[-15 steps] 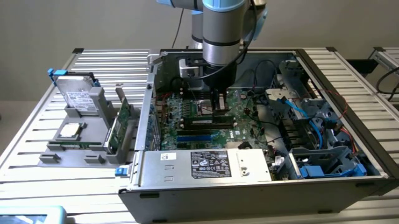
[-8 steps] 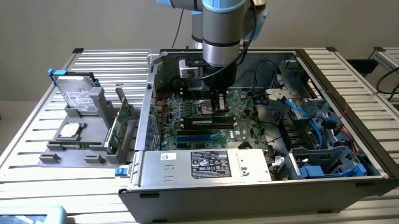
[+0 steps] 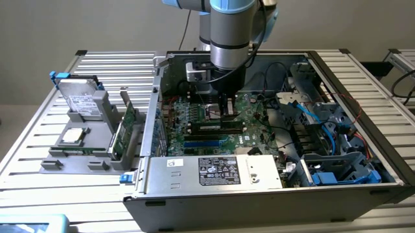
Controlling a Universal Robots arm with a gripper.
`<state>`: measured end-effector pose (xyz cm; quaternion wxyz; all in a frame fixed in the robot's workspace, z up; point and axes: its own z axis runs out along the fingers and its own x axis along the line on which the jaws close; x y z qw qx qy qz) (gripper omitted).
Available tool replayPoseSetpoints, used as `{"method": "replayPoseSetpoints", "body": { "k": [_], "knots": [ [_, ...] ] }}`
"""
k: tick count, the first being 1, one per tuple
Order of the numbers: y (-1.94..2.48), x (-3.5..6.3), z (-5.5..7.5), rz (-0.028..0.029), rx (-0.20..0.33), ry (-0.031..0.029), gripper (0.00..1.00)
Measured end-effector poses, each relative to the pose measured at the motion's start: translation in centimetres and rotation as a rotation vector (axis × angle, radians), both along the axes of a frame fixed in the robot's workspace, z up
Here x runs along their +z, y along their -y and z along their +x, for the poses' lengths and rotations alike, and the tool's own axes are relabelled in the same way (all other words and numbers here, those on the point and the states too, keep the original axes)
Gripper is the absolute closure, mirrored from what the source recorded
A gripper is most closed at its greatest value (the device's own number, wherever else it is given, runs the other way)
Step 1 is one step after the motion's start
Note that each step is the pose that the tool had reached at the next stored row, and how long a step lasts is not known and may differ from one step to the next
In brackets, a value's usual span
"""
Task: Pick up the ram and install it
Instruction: 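Insert the ram into the slot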
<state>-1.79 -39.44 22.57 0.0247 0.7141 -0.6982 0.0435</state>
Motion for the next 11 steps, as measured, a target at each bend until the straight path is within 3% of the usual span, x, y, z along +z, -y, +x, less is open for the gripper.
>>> {"method": "replayPoseSetpoints", "body": {
  "k": [11],
  "knots": [
    [0.0, -0.08, 0.0, -0.0001, 0.0, 0.0007, 0.87]
  ]
}}
